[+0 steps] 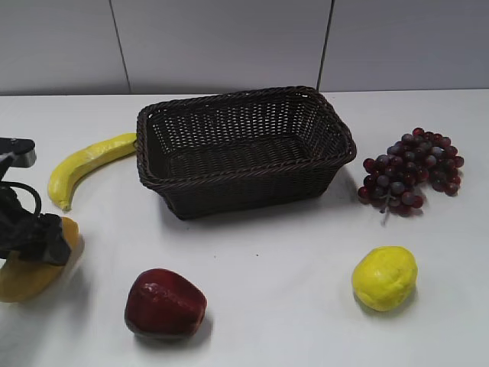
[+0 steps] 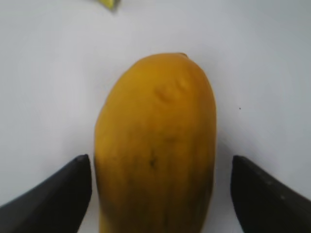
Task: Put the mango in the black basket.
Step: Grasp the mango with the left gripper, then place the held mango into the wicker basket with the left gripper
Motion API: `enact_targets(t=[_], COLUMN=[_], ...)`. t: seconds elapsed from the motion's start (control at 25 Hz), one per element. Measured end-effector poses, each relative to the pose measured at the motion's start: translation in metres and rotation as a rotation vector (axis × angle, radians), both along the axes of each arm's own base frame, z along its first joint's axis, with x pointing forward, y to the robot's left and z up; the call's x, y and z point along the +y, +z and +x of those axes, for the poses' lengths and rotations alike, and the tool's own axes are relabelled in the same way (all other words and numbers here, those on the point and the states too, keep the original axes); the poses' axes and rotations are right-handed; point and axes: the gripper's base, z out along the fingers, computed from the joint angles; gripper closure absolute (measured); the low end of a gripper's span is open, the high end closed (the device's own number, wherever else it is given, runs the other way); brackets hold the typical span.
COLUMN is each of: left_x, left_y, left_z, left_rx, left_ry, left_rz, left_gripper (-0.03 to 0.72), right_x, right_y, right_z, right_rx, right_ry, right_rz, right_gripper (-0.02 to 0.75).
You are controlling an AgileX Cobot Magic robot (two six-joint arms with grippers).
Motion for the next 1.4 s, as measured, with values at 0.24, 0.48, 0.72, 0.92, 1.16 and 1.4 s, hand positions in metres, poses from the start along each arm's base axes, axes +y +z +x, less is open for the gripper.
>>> enact_targets(t=[0.24, 0.48, 0.72, 0.92, 1.16, 1.4], left_x=[0.000, -0.002, -0.010, -0.017, -0.047, -0.110], left_y=[-0.016, -0.010, 0.031, 0.095, 0.153, 0.142], left_z=[0.004, 0.008, 0.020, 0.038, 0.069, 0.089], left_rx=[0.028, 0.072, 0.134, -0.002, -0.261, -0.351], left_ry=[0.003, -0.009, -0.050, -0.046, -0.022, -0.113], left_rz=[0.013, 0.001, -0.039, -0.113, -0.284, -0.328], left_gripper=[0.046, 0.137, 0.137, 0.137, 0.137, 0.137], right_x=[0.000, 0.000, 0.000, 0.000, 0.000, 0.000], right_y=[0.000, 0.000, 0.000, 0.000, 0.000, 0.000], right_z=[0.000, 0.000, 0.000, 0.000, 0.000, 0.000], right_rx=[0.000, 0.000, 0.000, 0.000, 0.000, 0.000], right_ry=[0.000, 0.000, 0.000, 0.000, 0.000, 0.000], right_rz=[0.000, 0.001, 0.001, 0.001, 0.000, 0.001], right_gripper=[0.167, 0.167, 0.167, 0.167, 0.167, 0.167])
